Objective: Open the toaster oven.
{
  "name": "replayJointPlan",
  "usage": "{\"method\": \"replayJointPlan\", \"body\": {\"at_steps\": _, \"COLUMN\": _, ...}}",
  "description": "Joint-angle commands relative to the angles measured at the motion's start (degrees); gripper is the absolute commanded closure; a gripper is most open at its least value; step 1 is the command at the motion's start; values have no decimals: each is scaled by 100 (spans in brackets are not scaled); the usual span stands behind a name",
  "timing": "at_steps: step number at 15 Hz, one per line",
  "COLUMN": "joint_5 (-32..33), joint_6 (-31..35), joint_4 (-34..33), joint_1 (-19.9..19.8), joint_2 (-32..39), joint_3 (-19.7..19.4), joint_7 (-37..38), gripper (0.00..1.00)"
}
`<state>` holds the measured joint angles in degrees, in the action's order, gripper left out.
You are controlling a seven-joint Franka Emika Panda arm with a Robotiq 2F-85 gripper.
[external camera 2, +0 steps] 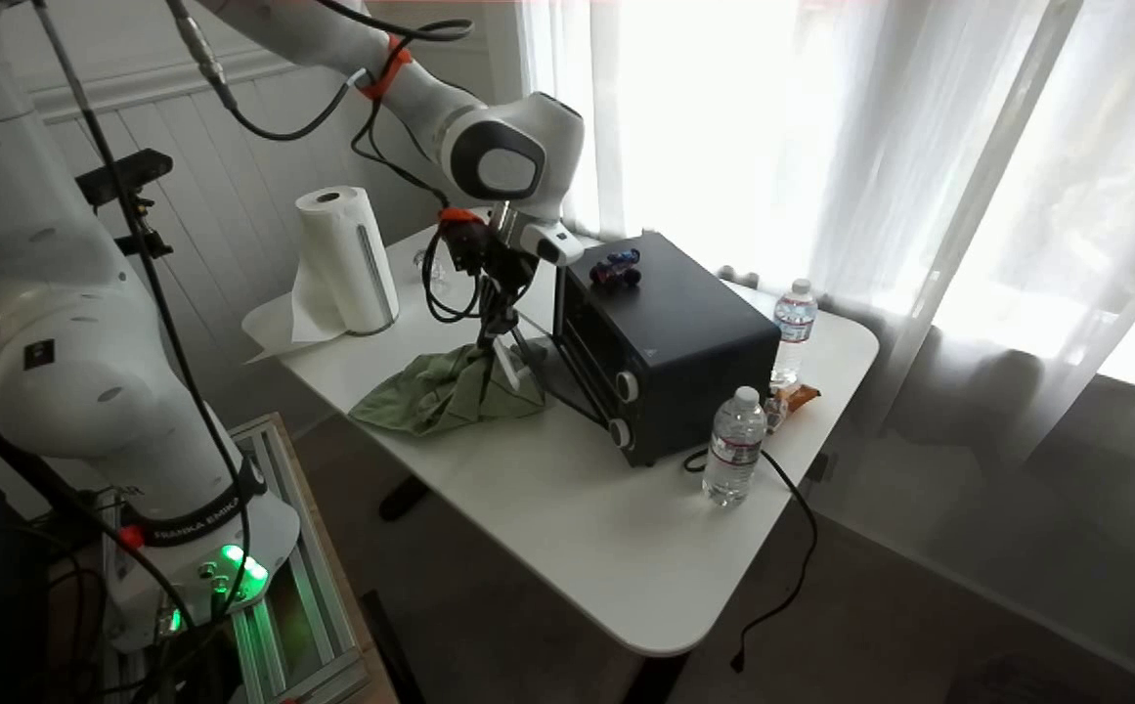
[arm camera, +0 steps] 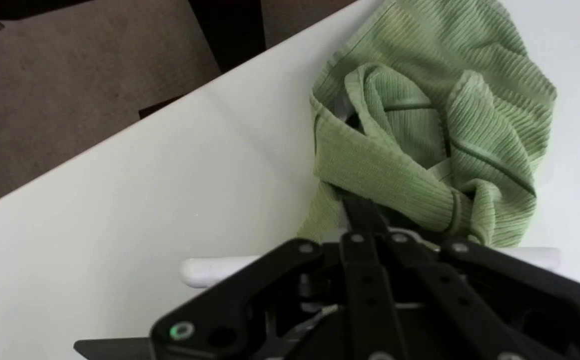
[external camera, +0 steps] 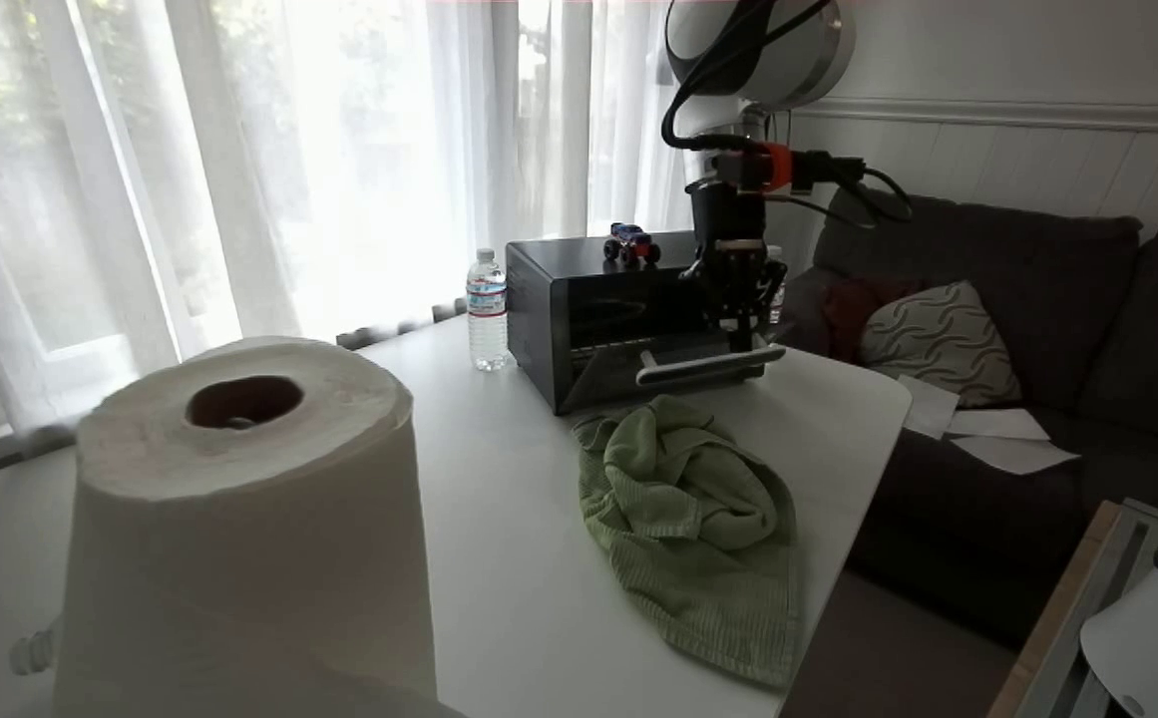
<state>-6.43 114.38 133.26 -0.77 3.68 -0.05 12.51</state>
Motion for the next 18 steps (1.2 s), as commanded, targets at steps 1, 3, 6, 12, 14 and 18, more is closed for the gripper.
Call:
{"method": "replayJointPlan", "body": {"at_steps": 1, "joint_5": -336, "joint_6": -301, "joint_4": -60, "joint_1": -24, "joint_2": 25, "joint_3": -56, "joint_7": 111, "gripper": 100}}
{"method": "replayJointPlan", "body": {"at_steps": 3, "joint_5": -385, "joint_6": -246, "joint_4": -39, "joint_1": -40, "joint_2": 32, "joint_3": -81, "joint_7": 146, "gripper": 100}}
{"method": "replayJointPlan", "body": {"at_steps": 6, "joint_5": -386, "joint_6": -181, "joint_4": -34, "joint_1": -50, "joint_2": -29, "joint_3": -113, "joint_7": 197, "gripper": 100}}
{"method": "replayJointPlan", "body": {"at_steps": 12, "joint_5": -140, "joint_6": 114, "joint_4": -140, "joint_1": -49, "joint_2": -586, "joint_3": -134, "joint_7": 225, "gripper": 74}}
{"method": "replayJointPlan", "body": {"at_steps": 14, "joint_5": 92, "joint_6": 353, "joint_4": -144, "joint_1": -64, "joint_2": -781, "joint_3": -135, "joint_7": 212, "gripper": 67}}
{"method": "replayJointPlan", "body": {"at_steps": 18, "joint_5": 414, "joint_6": 1024, "joint_4": -41, "joint_1": -94, "joint_2": -1148, "joint_3": -124, "joint_7": -46, "gripper": 40}}
